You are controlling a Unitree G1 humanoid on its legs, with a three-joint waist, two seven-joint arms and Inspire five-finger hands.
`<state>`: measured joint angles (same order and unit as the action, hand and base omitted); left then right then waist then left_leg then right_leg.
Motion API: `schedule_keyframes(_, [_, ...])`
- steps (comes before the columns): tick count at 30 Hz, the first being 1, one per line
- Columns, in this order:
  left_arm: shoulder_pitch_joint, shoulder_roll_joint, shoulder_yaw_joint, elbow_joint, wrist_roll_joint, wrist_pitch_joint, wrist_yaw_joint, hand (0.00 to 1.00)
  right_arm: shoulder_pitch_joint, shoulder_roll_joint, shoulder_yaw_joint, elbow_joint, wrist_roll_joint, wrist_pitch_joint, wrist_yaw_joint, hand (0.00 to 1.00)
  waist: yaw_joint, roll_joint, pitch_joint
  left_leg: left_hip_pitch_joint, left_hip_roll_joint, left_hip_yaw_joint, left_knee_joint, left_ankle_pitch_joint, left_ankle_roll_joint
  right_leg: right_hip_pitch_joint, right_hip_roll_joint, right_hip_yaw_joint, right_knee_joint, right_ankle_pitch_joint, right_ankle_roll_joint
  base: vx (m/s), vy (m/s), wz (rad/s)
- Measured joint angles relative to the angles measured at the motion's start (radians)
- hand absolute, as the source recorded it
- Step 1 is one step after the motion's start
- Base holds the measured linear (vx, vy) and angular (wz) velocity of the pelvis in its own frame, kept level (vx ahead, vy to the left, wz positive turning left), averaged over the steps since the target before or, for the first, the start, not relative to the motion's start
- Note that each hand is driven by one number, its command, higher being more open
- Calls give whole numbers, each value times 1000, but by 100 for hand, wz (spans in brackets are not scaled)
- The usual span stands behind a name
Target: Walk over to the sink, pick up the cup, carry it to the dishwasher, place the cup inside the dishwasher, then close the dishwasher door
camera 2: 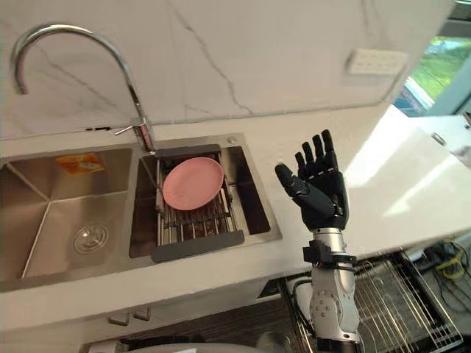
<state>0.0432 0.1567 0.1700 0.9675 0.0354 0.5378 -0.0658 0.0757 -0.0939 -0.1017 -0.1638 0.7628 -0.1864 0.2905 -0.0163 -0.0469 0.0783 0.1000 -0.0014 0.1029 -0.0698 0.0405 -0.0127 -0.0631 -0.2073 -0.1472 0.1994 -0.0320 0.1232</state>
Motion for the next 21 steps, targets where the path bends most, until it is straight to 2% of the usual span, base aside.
schedule_keyframes(1, [3,-12,3,-4,0,0,0,100,-11,-15,0,2,13,0,1,100,5,18,-3,-1,19,2,-6,-2,-10,16,22,-8,-43,14,-8,95,-133,-4])
schedule_keyframes(2, [5,-15,4,-7,0,-1,0,100,-15,-19,0,2,21,0,1,100,4,23,-6,-1,27,4,-14,0,-14,18,32,-11,-58,18,-12,70,-101,-14])
schedule_keyframes(6, [15,-13,7,-5,10,-21,-4,100,-18,-20,-19,11,25,0,-24,100,-11,27,-6,10,65,20,-17,-14,-40,49,74,-11,-110,30,-25,62,-95,-12])
schedule_keyframes(9, [16,-13,1,-1,30,-33,-5,100,-18,-19,-20,38,25,0,-29,100,-23,28,-6,20,69,31,-16,-18,-46,70,78,-16,-129,32,-23,56,-33,3])
schedule_keyframes(10, [26,-18,-2,22,32,-69,-5,100,18,0,1,39,24,12,8,100,-25,45,-25,34,72,75,-17,-23,-51,98,88,5,-181,61,-26,0,0,0])
schedule_keyframes(15, [26,-18,-3,22,31,-69,-5,100,18,0,1,39,24,12,8,100,-25,45,-25,33,71,74,-17,-23,-51,98,88,5,-181,61,-25,0,0,0])
schedule_keyframes(21, [59,-19,-3,16,-57,-99,-5,100,44,5,-6,40,20,11,-61,100,-15,46,-24,40,72,72,-15,-23,-51,106,88,2,-183,62,-24,0,0,0])
